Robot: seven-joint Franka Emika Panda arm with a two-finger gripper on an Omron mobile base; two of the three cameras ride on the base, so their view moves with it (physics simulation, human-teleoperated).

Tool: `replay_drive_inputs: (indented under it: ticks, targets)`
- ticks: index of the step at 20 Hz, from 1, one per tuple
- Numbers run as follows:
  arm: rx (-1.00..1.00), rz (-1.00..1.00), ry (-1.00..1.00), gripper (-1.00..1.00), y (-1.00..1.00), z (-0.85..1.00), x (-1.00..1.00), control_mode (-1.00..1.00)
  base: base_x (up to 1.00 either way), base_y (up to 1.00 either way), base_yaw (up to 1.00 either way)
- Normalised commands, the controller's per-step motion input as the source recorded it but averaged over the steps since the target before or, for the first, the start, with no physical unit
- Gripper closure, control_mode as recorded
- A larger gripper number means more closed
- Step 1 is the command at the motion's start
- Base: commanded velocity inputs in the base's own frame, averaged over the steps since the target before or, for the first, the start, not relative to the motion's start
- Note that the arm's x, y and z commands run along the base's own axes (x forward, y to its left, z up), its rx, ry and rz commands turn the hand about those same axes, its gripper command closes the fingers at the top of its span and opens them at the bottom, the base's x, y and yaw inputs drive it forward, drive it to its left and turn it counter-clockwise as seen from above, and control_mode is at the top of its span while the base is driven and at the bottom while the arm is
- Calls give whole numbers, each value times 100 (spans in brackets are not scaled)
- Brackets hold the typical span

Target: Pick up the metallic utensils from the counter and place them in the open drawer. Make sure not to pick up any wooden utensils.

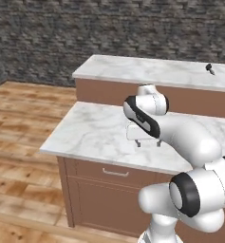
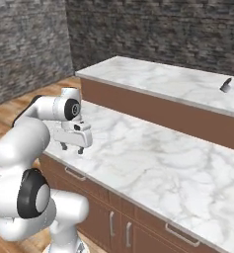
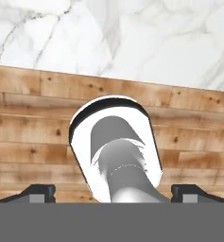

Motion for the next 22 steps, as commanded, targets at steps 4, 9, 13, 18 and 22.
replay_drive_inputs:
  ticks: [4, 9, 13, 18, 22]
  targets:
    - [0, 0, 0, -100, 0, 0, 0, 100, 45, 100, 0]
    - [0, 0, 0, -100, 0, 0, 0, 100, 39, 100, -1]
    - [0, 0, 0, -100, 0, 0, 0, 100, 22, 100, 0]
    - [0, 0, 0, -100, 0, 0, 0, 100, 35, 100, -6]
    - [0, 0, 0, -100, 0, 0, 0, 100, 40, 100, -7]
